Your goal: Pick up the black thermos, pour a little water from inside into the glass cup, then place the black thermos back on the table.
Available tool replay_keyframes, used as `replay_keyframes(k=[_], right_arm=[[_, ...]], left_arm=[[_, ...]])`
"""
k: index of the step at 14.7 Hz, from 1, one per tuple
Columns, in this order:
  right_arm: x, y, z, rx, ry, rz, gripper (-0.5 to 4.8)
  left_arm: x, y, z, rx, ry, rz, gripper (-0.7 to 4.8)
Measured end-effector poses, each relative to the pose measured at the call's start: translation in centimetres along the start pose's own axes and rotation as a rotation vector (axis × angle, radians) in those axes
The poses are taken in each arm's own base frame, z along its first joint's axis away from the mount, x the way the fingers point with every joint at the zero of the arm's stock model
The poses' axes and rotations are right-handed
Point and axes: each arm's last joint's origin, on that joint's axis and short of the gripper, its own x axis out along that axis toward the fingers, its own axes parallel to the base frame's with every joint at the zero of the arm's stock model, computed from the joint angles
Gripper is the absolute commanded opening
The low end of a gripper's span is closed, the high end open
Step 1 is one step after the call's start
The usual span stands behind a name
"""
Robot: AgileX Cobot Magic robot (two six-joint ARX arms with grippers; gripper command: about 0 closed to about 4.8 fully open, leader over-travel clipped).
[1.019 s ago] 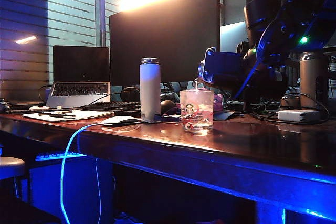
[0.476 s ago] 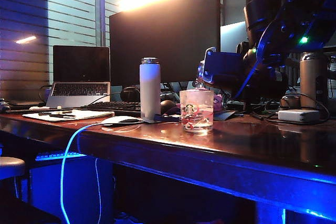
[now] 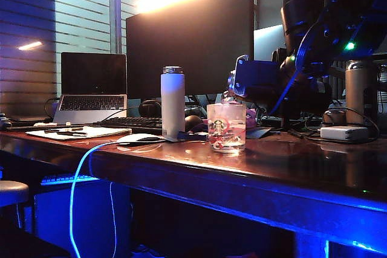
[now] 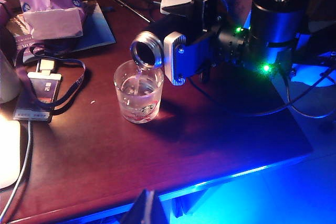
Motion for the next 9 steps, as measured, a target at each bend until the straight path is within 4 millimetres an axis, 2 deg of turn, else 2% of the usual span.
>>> replay_keyframes(k=[4,9], right_arm=[[0.00,0.00,0.00,0.002,0.000,0.000,0.54],[-0.01,0.04,0.14,0.168,-0.042,0.015,0.54]], left_arm=[[0.00,0.00,0.00,0.000,0.000,0.000,-0.03],[0.00,0.00,0.00,0.000,0.000,0.000,-0.03]])
